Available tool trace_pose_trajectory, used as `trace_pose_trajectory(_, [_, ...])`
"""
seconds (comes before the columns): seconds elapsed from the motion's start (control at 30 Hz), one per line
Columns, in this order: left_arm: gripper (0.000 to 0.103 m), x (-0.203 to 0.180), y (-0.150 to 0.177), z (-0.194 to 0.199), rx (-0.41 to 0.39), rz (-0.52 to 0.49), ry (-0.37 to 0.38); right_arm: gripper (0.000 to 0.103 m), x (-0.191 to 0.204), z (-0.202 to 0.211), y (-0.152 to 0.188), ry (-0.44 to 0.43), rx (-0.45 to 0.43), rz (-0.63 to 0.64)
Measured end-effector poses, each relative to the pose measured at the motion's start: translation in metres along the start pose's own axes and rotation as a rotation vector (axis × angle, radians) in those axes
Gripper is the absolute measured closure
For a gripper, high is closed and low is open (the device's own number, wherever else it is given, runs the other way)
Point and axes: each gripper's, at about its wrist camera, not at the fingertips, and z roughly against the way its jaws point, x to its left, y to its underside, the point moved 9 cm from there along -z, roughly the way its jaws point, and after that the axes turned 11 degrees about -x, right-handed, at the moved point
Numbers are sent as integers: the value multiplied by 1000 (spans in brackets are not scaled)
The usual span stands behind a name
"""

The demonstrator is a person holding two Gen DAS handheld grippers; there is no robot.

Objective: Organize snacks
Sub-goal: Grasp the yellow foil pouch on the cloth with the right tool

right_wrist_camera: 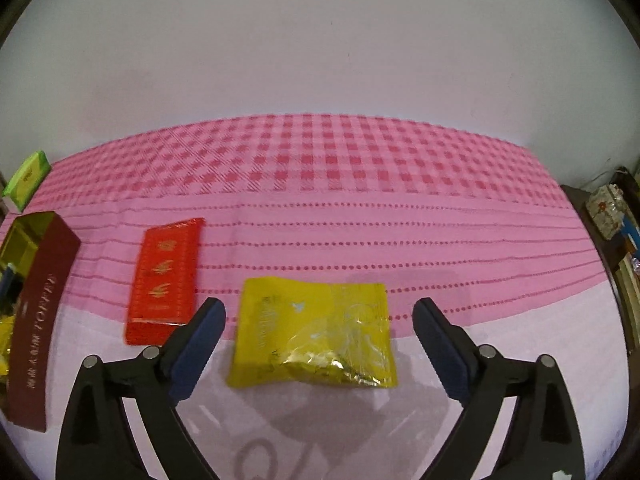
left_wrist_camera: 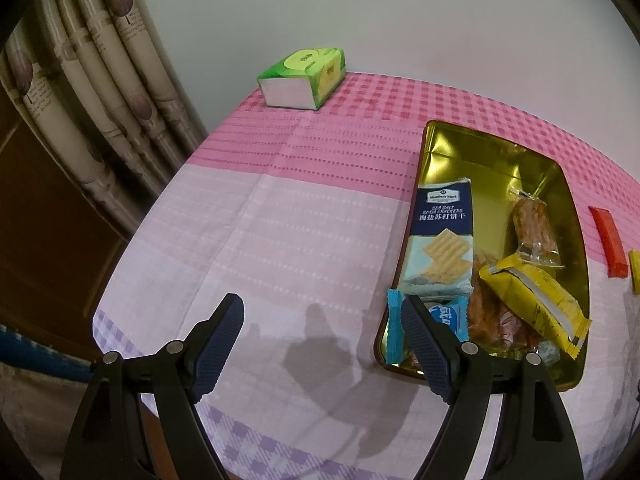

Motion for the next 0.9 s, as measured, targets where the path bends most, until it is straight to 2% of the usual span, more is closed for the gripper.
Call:
trace_pose_trajectory(0.2, [22, -1, 5, -5, 8, -19, -16, 10, 2, -20, 9, -5, 16, 24])
trace_pose_trajectory(0.37, [22, -2, 6, -6, 0, -49, -35, 10, -2, -23, 15, -52, 11, -26])
trace_pose_trajectory(0.53, [22, 1, -2, -2, -59, -42, -62, 12, -1, -20, 18, -76, -2, -7])
trace_pose_trajectory(0.7, [22, 2, -9, 3, -91, -24, -80, 23, 8, -18, 18, -97, -10, 38])
trace_pose_trajectory(0.77, [22, -3, -10, 5, -87, -27, -82, 39, 15, -15, 17, -123, -23, 70])
trace_pose_trajectory(0.9, [22, -24, -13, 14, -86, -68, -53, 51, 16, -11, 17, -148, -33, 77])
